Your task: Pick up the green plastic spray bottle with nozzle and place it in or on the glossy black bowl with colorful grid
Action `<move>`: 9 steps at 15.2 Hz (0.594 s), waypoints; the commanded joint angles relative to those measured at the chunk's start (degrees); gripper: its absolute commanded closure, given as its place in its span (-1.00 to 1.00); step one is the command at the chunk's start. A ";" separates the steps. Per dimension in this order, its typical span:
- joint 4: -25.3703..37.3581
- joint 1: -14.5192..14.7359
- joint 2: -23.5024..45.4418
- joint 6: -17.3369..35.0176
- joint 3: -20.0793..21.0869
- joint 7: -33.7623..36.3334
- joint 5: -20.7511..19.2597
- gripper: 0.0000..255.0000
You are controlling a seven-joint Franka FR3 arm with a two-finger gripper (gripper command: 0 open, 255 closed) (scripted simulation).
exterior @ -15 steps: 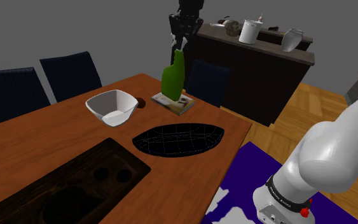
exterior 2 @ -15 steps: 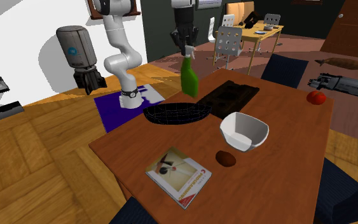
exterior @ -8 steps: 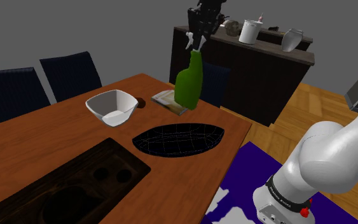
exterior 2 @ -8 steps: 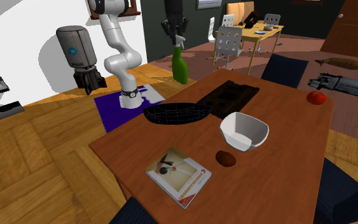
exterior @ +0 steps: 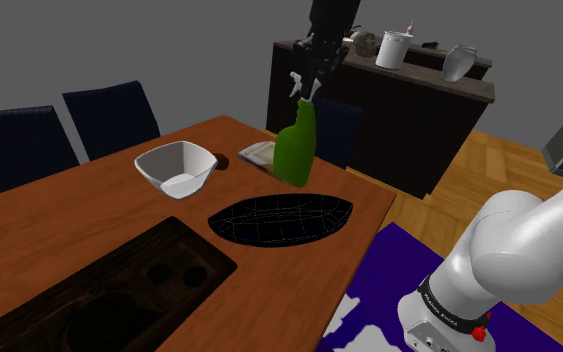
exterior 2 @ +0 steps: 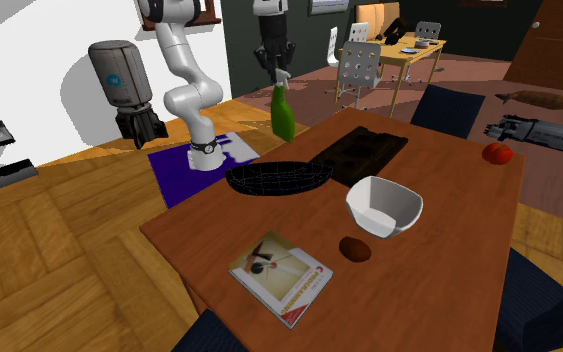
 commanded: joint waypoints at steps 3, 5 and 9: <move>-3.74 0.04 -0.73 3.03 0.01 -0.27 0.12 1.00; -5.55 0.07 -1.04 4.54 0.07 -0.35 0.19 1.00; -9.04 0.15 -1.51 7.55 0.18 -0.52 0.34 1.00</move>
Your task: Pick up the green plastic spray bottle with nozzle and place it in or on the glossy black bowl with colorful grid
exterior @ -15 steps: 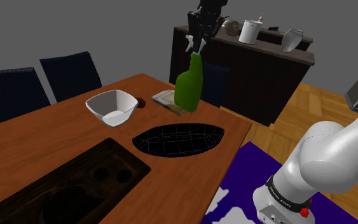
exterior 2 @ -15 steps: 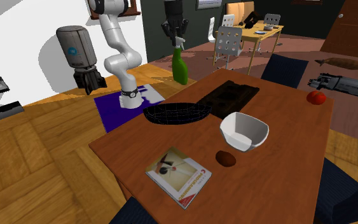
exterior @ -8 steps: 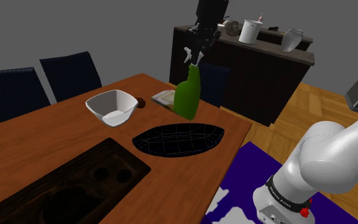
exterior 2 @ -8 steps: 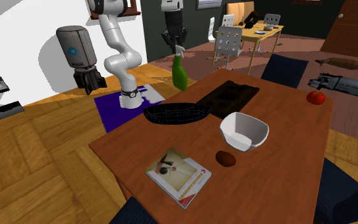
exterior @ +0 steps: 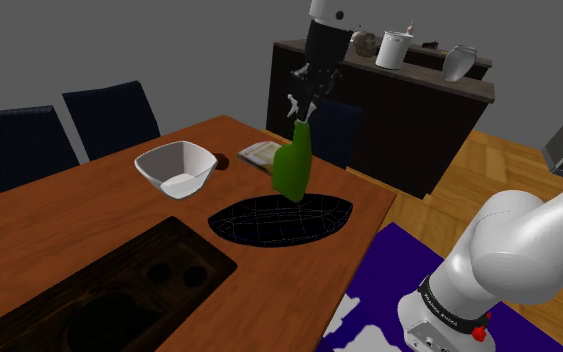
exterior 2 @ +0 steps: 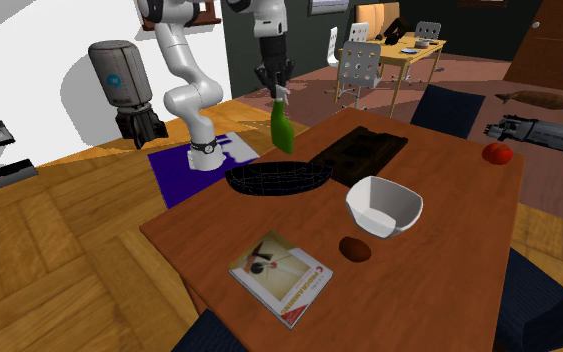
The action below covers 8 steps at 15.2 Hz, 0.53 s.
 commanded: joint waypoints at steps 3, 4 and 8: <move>-3.29 0.10 -0.31 3.02 0.19 -0.07 0.16 1.00; -4.10 0.12 -0.36 3.78 0.23 -0.11 0.20 1.00; -7.23 0.19 -0.43 6.85 0.37 -0.25 0.35 1.00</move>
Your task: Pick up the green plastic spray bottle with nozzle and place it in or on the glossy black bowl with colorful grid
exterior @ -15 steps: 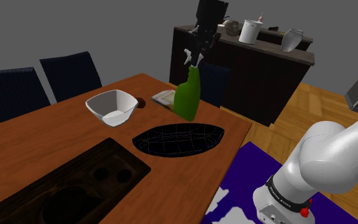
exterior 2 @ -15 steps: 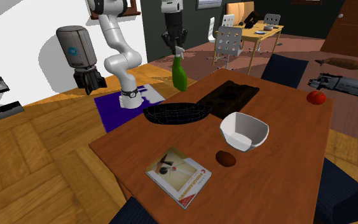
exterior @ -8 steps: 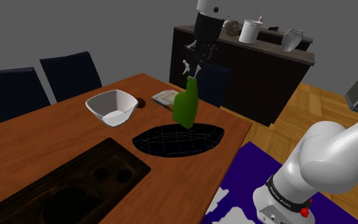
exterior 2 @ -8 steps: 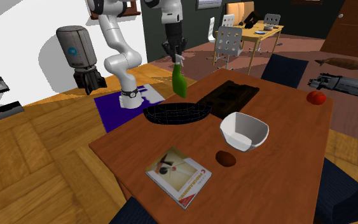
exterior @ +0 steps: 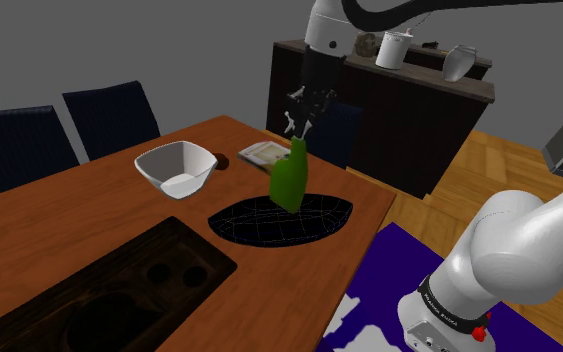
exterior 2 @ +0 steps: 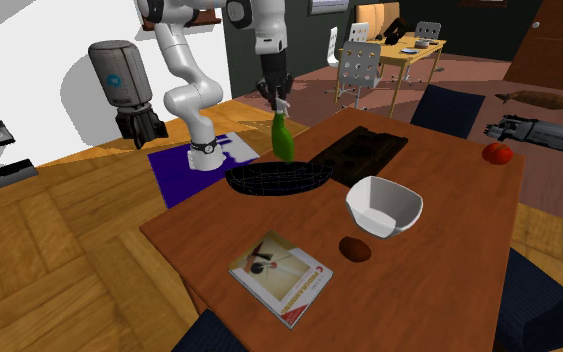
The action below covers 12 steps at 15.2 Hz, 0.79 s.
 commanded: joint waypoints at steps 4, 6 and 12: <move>-4.02 0.13 0.00 4.06 0.26 -0.11 0.23 1.00; -5.03 0.15 0.09 5.16 0.32 -0.15 0.29 1.00; -5.02 0.15 0.10 5.16 0.32 -0.15 0.29 1.00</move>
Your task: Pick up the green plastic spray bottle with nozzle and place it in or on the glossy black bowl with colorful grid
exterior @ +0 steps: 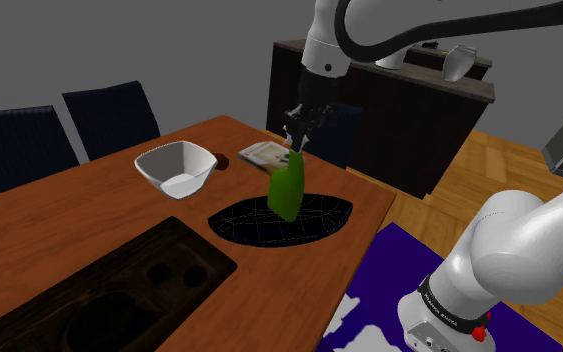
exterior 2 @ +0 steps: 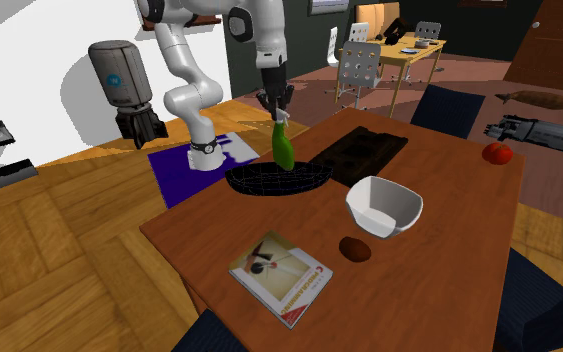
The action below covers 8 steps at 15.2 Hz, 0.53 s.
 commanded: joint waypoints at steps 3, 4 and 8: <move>0.00 0.00 0.00 0.02 0.00 0.00 0.00 -1.00; 0.00 0.00 0.00 0.01 0.00 0.00 0.00 -1.00; 1.63 -0.05 -0.35 -1.97 -0.16 0.01 -0.09 -1.00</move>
